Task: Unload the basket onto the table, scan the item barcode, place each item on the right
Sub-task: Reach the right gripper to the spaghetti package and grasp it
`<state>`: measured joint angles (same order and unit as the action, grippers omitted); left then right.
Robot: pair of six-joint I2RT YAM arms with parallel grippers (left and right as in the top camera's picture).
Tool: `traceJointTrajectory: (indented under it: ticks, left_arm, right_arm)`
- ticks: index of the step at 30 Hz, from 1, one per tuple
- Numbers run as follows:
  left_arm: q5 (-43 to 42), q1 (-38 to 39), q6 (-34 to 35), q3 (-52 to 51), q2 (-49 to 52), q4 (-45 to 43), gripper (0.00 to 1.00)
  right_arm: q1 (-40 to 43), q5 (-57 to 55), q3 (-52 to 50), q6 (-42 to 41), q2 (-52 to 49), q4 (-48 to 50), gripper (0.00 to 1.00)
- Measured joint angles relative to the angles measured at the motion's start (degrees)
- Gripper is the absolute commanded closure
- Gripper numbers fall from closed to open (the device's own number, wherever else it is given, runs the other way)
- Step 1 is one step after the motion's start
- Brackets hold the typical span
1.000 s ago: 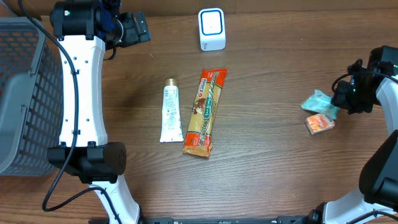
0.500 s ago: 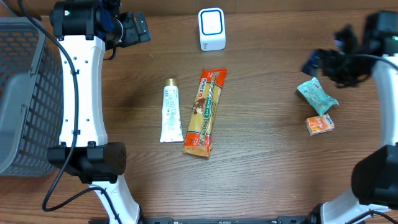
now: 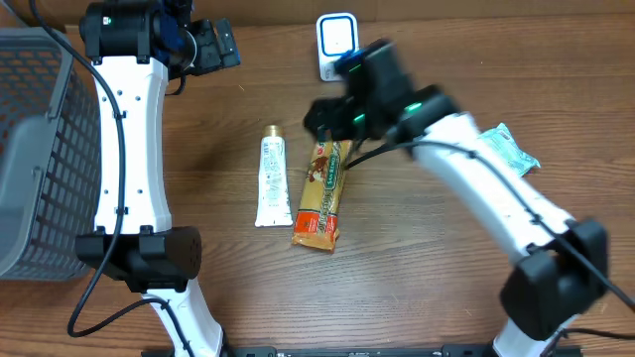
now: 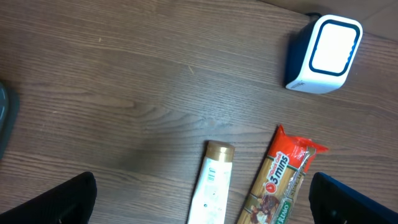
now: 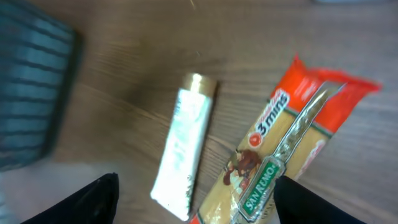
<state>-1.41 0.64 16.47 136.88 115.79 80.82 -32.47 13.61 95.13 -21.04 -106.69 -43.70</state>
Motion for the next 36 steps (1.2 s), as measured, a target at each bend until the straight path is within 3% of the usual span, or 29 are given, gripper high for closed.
traceJointTrajectory:
  ticks: [6, 14, 22, 26, 36]
  left_arm:
    - [-0.02, 0.0, 0.0, 0.0, 0.02, 0.0, 0.0]
    - [0.0, 0.0, 0.0, 0.0, 0.02, 0.0, 0.0]
    - [0.0, 0.0, 0.0, 0.0, 0.0, 0.0, 0.0]
    - [0.0, 0.02, 0.0, 0.0, 0.0, 0.0, 0.0]
    - [0.0, 0.0, 0.0, 0.0, 0.02, 0.0, 0.0]
  right_arm:
    - [-6.84, -12.59, -0.02, -5.35, -7.56, 0.59, 0.29]
    - [-8.68, -17.59, 0.0, -7.32, -15.63, -1.31, 0.34]
    - [-12.07, -23.5, 0.46, -6.75, -16.59, -1.57, 0.36]
    - [-14.53, -26.8, 1.6, -5.38, -16.59, -1.73, 0.43]
    - [-14.8, -32.09, 3.8, -8.87, -22.01, -6.32, 0.37]
